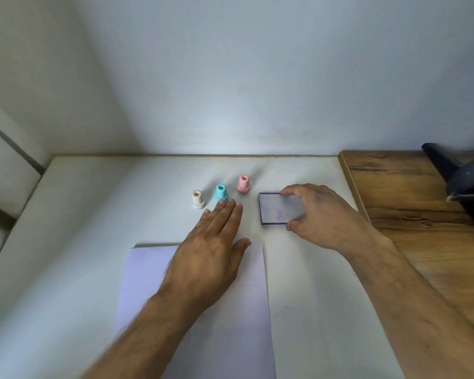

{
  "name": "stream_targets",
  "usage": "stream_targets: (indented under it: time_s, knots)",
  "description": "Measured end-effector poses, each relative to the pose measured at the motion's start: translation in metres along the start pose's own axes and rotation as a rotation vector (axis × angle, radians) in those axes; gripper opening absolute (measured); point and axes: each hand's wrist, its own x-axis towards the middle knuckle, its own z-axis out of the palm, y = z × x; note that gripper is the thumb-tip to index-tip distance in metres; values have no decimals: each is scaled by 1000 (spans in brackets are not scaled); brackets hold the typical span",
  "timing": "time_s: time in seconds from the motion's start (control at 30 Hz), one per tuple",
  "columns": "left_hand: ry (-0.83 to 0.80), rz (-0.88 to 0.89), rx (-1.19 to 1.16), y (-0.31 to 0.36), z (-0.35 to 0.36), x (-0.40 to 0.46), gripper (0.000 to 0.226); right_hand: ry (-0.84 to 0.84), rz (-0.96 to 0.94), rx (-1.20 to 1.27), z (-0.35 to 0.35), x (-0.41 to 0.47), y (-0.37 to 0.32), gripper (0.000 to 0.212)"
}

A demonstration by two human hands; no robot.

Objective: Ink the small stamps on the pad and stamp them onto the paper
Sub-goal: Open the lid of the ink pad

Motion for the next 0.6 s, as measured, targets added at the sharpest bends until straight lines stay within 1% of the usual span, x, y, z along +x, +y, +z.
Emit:
stream_targets:
  time_s: [0.17, 0.33, 0.6]
  knots:
    - [-33, 29, 0, 9, 0, 5, 55, 21, -34, 40, -4, 0, 0, 58]
    - [-90, 53, 31, 17, -2, 12, 40, 53, -61, -9, -5, 1, -5, 53]
    - [-56, 94, 17, 26, 2, 17, 47, 82, -76, -84, -12, 20, -4, 48]
